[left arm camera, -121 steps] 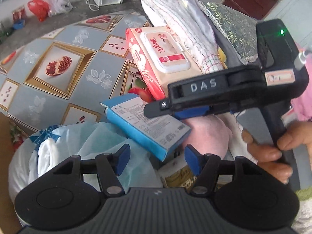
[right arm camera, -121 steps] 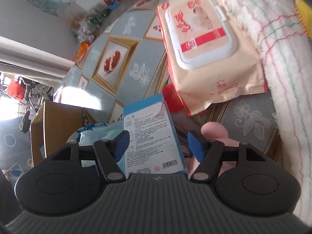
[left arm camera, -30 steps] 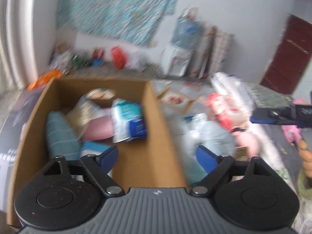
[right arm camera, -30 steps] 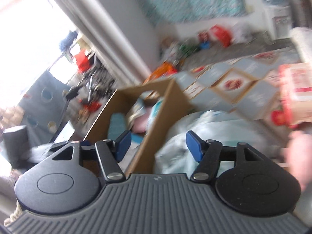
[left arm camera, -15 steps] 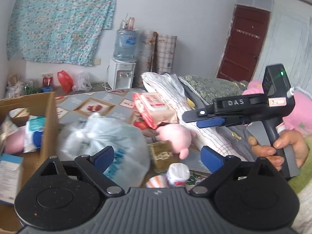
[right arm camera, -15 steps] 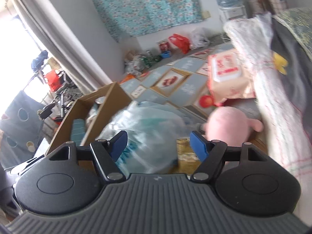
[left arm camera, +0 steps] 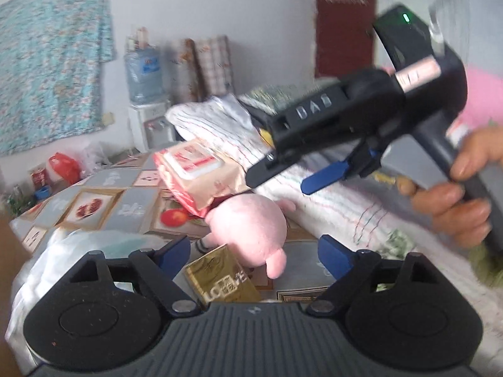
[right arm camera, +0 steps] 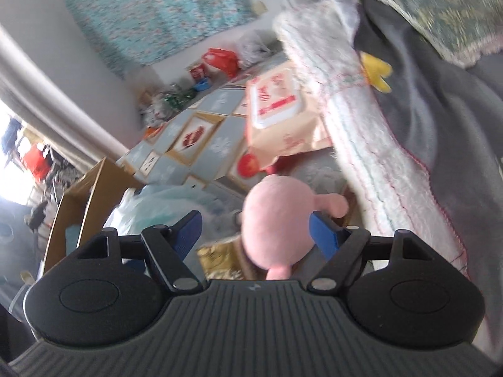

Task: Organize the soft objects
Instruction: 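Close the right gripper on the pink plush pig and lift it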

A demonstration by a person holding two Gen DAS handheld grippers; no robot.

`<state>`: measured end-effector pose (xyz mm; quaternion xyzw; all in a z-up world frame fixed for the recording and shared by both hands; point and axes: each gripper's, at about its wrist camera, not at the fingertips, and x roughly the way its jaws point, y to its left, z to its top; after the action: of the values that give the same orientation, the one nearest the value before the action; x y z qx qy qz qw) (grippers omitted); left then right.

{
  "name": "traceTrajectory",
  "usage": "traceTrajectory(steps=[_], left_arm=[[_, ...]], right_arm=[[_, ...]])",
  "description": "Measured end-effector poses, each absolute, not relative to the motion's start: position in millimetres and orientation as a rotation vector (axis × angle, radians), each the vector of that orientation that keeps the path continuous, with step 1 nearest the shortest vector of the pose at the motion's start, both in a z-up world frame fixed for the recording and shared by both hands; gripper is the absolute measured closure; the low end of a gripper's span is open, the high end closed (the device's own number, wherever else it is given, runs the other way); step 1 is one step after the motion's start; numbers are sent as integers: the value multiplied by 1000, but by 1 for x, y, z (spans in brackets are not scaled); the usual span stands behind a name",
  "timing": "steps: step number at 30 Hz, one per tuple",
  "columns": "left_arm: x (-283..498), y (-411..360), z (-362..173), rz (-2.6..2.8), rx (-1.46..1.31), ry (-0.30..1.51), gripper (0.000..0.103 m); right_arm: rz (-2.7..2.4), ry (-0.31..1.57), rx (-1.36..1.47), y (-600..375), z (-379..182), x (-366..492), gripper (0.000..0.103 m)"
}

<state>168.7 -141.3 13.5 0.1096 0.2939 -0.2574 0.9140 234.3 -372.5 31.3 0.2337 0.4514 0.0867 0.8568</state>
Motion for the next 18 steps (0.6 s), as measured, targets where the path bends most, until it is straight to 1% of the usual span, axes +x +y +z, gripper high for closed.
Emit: traceTrajectory(steps=[5,11,13,18], left_arm=[[196,-166,-7,-536,304,656,15],[223,-187,-26,-516,351,718,21],[231,-191,-29,-504,354,735,23],[248,-199,-35,-477,359,769,23]], right_arm=[[158,1031,625,-395,-1,263,28],[216,1103,742,-403,-32,282,27],[237,1113,761,-402,-38,286,25],[270,1102,781,-401,-44,291,21]])
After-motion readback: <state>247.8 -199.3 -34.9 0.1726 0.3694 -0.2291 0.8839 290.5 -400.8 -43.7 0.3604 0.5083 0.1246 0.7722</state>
